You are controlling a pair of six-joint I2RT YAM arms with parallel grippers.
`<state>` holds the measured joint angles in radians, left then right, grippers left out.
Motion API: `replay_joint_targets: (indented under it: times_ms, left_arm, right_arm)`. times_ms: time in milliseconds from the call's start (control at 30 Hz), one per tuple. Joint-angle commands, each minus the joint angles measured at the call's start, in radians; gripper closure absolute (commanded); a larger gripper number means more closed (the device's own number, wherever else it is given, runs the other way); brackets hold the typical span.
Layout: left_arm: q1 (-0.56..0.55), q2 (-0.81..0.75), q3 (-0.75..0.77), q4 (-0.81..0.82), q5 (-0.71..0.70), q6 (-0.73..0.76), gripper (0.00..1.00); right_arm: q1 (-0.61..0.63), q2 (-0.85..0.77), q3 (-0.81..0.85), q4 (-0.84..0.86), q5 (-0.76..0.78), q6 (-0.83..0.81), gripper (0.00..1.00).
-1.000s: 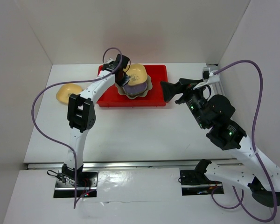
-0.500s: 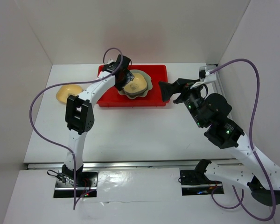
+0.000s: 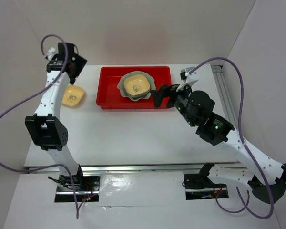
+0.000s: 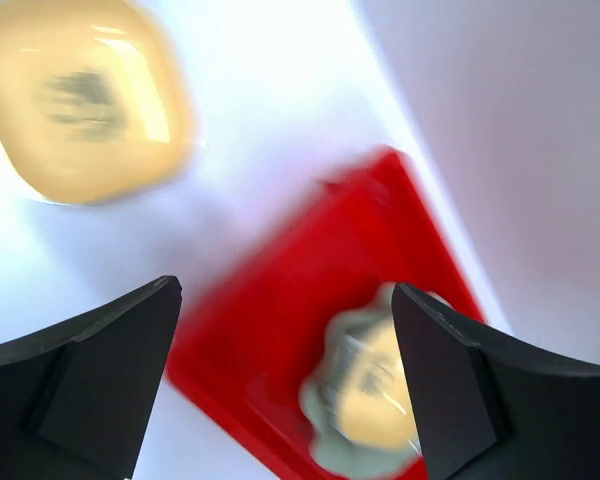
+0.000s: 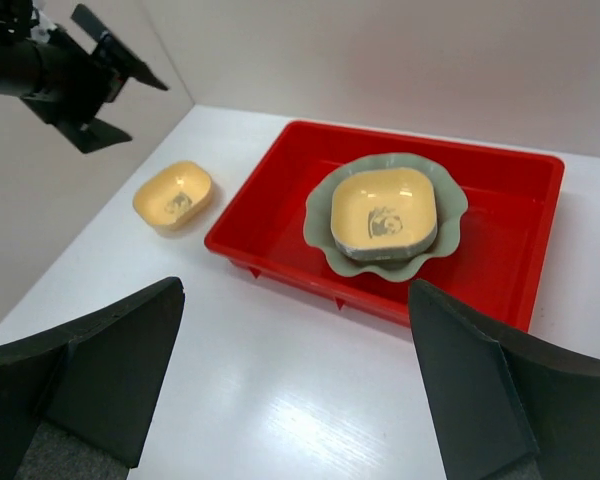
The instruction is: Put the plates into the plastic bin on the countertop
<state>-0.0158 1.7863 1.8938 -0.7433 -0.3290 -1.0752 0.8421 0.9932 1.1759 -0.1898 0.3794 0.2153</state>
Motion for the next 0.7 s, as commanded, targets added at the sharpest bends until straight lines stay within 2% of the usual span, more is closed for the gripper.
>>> replay_joint_targets:
  times_ms: [0,33,133,233,367,667]
  left_arm:
    - [0.101,0.022,-0.077,-0.096,0.036,0.023,0.00]
    - [0.167,0.036,-0.087,-0.096,0.051,0.023,0.00]
    - [0.265,0.085,-0.087,-0.096,0.097,0.037,0.00]
    - [0.315,0.130,-0.087,-0.030,0.111,0.089,0.01]
    - [0.338,0.168,-0.131,0.018,0.084,0.112,0.01]
    - [0.358,0.280,-0.225,0.071,0.139,0.090,0.06]
  right_arm:
    - [0.008,-0.027,-0.010,0.004,-0.042,-0.005,0.00]
    - [0.008,-0.036,-0.019,0.004,-0.042,-0.005,0.00]
    - [0.008,-0.045,-0.019,-0.006,-0.063,-0.005,0.00]
    - [0.008,-0.056,-0.019,-0.016,-0.093,-0.014,0.00]
    - [0.008,-0.076,-0.019,-0.016,-0.083,-0.014,0.00]
    - [0.008,-0.067,-0.028,-0.016,-0.074,-0.014,0.00]
